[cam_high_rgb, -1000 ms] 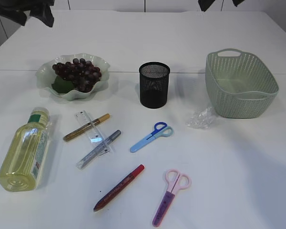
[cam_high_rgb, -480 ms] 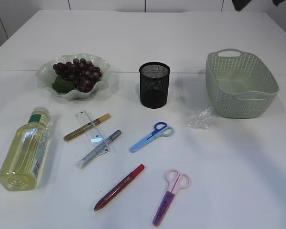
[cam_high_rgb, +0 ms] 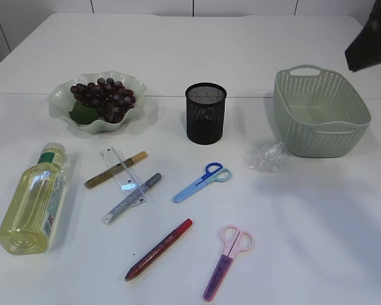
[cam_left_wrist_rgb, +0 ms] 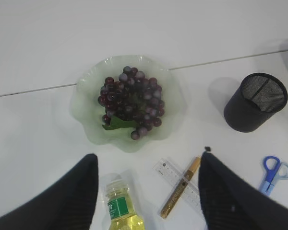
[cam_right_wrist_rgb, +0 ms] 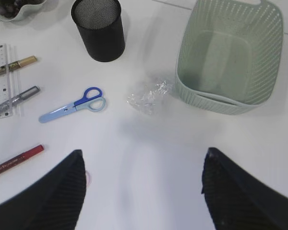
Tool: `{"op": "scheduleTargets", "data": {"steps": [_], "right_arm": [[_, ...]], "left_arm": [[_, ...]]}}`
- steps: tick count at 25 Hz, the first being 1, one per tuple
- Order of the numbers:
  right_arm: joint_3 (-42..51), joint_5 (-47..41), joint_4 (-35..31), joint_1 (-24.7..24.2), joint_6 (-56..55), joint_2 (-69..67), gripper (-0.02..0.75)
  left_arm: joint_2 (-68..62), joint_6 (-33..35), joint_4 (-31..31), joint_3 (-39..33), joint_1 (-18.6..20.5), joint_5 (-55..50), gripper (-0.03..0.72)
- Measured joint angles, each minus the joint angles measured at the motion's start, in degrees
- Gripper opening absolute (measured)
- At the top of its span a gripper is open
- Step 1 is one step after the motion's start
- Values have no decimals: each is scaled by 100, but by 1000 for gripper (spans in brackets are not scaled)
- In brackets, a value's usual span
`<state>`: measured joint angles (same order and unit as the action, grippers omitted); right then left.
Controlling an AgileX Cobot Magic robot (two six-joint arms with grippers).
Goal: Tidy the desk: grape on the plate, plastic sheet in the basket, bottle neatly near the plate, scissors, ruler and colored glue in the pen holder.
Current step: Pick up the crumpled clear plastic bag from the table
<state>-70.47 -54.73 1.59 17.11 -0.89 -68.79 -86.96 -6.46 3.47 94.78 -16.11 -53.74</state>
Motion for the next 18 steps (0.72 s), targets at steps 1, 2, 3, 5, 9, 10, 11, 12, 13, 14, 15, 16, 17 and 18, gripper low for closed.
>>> {"op": "scheduleTargets", "data": {"steps": [1, 2, 3, 5, 9, 10, 11, 12, 13, 14, 15, 16, 17, 18], "right_arm": [[165, 116, 0, 0, -11, 81, 585], [334, 204, 0, 0, -11, 122, 585], [473, 272, -11, 0, -11, 166, 585], [674, 445, -62, 0, -11, 188, 585], [960, 964, -159, 0, -11, 188, 585], [1037, 1167, -159, 0, -11, 198, 585], [1131, 1351, -159, 0, -11, 197, 585], [1220, 1577, -159, 0, -11, 197, 585], [1343, 1801, -159, 0, -11, 197, 585], [1492, 1991, -159, 0, -11, 199, 585], [1663, 2218, -189, 0, -11, 210, 585], [1820, 2450, -189, 0, -11, 210, 585], [2021, 2693, -199, 0, -11, 222, 585], [2241, 2931, -212, 0, -11, 243, 585]], "left_arm": [[188, -32, 0, -321, 0, 210, 477], [433, -59, 0, -601, 0, 394, 477], [689, -67, 0, -945, 0, 616, 477], [1162, -70, 0, -1623, 0, 961, 477], [1976, -70, 0, -2677, 0, 1306, 477], [2125, -70, 0, -2890, 0, 1335, 477], [2248, -70, 0, -3057, 0, 1335, 477], [2333, -70, 0, -3188, 0, 1343, 477], [2416, -70, 0, -3270, 0, 1356, 477], [2478, -70, 0, -3335, 0, 1369, 477], [2505, -70, 0, -3371, 0, 1369, 477], [2534, -70, 0, -3375, 0, 1369, 477], [2548, -70, 0, -3375, 0, 1369, 477], [2558, -70, 0, -3375, 0, 1369, 477]]}}
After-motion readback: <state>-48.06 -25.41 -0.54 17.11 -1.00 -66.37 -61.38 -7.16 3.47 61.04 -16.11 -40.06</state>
